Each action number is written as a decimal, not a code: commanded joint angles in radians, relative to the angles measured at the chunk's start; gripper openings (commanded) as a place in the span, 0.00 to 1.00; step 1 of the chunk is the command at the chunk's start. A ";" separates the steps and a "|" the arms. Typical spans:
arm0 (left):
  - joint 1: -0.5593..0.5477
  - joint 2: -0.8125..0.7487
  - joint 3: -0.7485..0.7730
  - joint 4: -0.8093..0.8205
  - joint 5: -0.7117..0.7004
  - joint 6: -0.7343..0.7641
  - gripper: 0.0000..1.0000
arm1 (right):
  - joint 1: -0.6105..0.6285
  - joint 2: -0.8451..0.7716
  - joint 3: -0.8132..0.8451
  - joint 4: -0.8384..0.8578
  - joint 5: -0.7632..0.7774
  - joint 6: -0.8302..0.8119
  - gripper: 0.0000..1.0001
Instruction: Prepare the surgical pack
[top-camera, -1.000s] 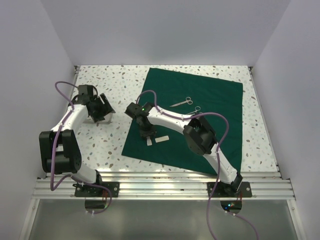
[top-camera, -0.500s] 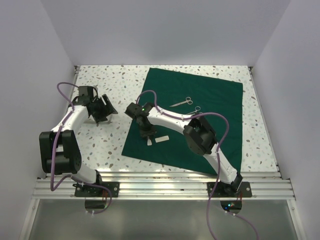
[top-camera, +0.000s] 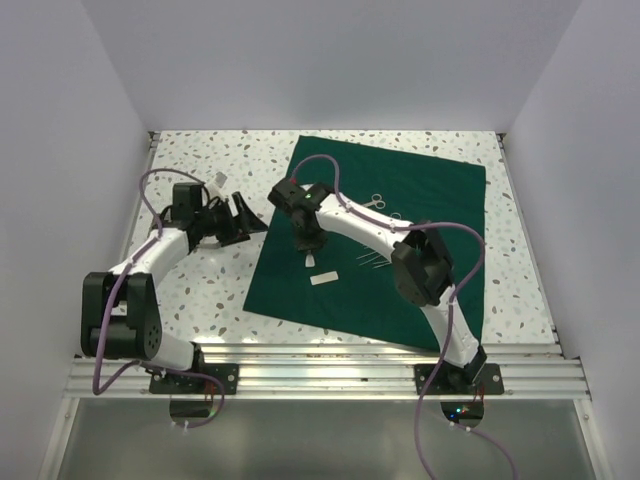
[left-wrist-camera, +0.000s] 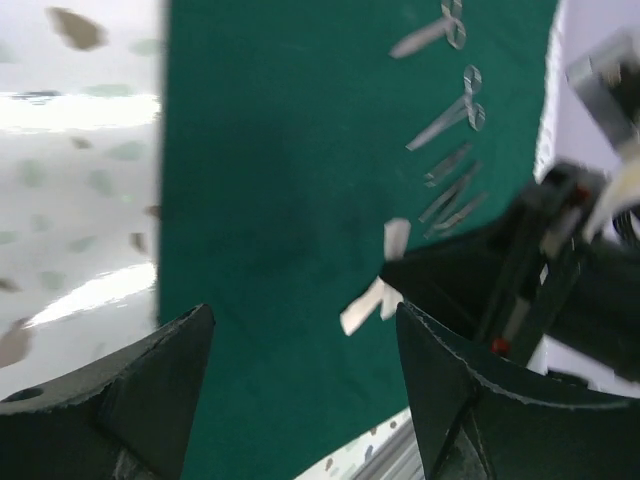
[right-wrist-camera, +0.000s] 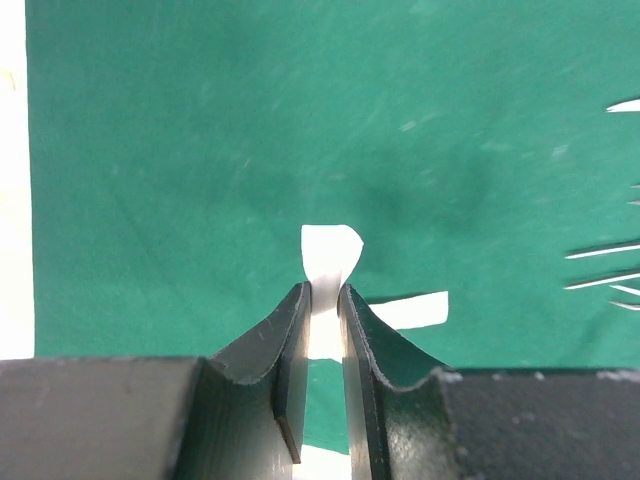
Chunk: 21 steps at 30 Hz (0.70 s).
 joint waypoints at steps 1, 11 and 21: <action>-0.048 -0.048 -0.044 0.221 0.171 -0.046 0.78 | -0.033 -0.063 0.058 -0.047 0.024 0.028 0.21; -0.147 -0.018 -0.080 0.438 0.332 -0.101 0.81 | -0.105 -0.051 0.199 -0.082 -0.054 0.056 0.21; -0.223 0.100 -0.007 0.484 0.360 -0.115 0.78 | -0.108 -0.095 0.186 -0.045 -0.108 0.066 0.21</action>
